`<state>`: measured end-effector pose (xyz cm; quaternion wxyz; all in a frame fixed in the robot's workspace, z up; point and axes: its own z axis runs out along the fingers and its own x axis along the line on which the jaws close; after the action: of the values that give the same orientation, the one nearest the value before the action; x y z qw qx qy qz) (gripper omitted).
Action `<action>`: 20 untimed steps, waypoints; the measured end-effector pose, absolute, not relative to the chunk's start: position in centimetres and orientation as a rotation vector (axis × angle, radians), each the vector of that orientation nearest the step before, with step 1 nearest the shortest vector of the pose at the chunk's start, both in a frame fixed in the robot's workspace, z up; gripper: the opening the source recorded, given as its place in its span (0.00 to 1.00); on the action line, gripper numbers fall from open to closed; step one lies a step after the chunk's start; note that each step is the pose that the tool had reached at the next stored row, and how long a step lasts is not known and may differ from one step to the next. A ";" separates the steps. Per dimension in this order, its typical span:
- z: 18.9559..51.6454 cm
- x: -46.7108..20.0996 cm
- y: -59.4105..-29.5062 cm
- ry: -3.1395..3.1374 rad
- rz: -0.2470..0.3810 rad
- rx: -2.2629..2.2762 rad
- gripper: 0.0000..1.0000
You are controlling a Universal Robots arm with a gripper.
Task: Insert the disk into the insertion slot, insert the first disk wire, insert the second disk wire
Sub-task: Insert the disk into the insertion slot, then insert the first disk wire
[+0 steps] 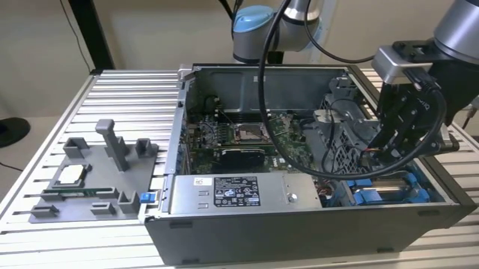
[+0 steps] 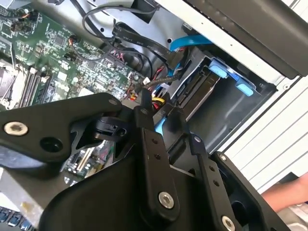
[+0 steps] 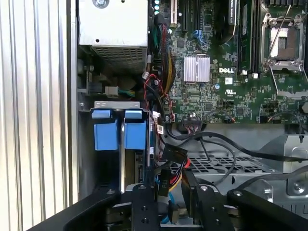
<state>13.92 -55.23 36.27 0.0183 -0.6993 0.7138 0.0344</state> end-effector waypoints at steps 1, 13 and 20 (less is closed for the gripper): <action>36.3 13.9 -55.2 2.217 0.107 -2.172 1.00; 36.3 13.9 -55.2 2.217 0.107 -2.172 1.00; 36.3 13.9 -55.2 2.217 0.107 -2.172 0.00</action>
<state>13.94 -55.22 36.33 0.0184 -0.6993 0.7138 0.0344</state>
